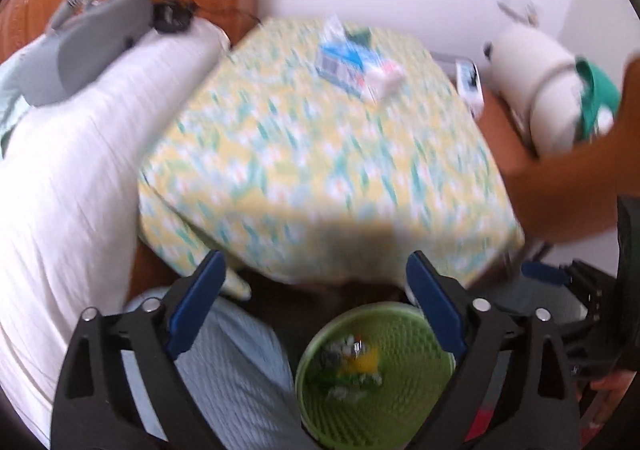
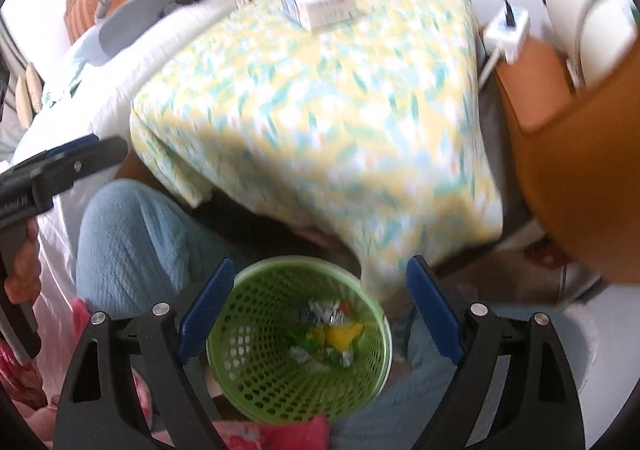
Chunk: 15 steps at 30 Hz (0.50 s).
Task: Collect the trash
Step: 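Move both tools back up toward the table, then grasp the blue-white milk carton with the right tool and lift it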
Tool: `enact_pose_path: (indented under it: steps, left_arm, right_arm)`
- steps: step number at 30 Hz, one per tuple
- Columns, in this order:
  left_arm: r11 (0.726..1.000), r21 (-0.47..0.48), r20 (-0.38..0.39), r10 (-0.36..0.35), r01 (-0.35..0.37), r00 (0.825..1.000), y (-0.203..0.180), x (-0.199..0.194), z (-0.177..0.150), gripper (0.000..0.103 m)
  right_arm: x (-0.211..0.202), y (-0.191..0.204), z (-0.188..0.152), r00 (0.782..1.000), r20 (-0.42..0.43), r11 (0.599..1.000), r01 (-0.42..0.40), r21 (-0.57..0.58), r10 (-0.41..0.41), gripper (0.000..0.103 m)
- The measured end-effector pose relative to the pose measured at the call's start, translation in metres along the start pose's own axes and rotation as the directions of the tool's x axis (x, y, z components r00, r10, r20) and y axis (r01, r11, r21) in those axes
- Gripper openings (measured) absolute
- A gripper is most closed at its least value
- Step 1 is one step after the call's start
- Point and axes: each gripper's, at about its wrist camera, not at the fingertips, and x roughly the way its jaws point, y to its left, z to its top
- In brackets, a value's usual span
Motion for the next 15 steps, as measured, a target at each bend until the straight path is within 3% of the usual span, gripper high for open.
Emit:
enact_pose_path:
  steps: [6,15]
  left_arm:
    - [0.999,-0.014,0.131,0.052,-0.051,0.99,0.015,-0.01,0.053,0.095]
    - [0.996,-0.036,0.181,0.092,-0.087,0.979,0.028,0.01,0.116,0.095]
  right_arm:
    - [-0.001,0.007,0.055,0.998,0.068,0.998,-0.009,-0.062,0.013,0.087]
    - [0.03,0.004,0.175,0.996,0.086,0.989,-0.017,-0.144,0.03,0.094]
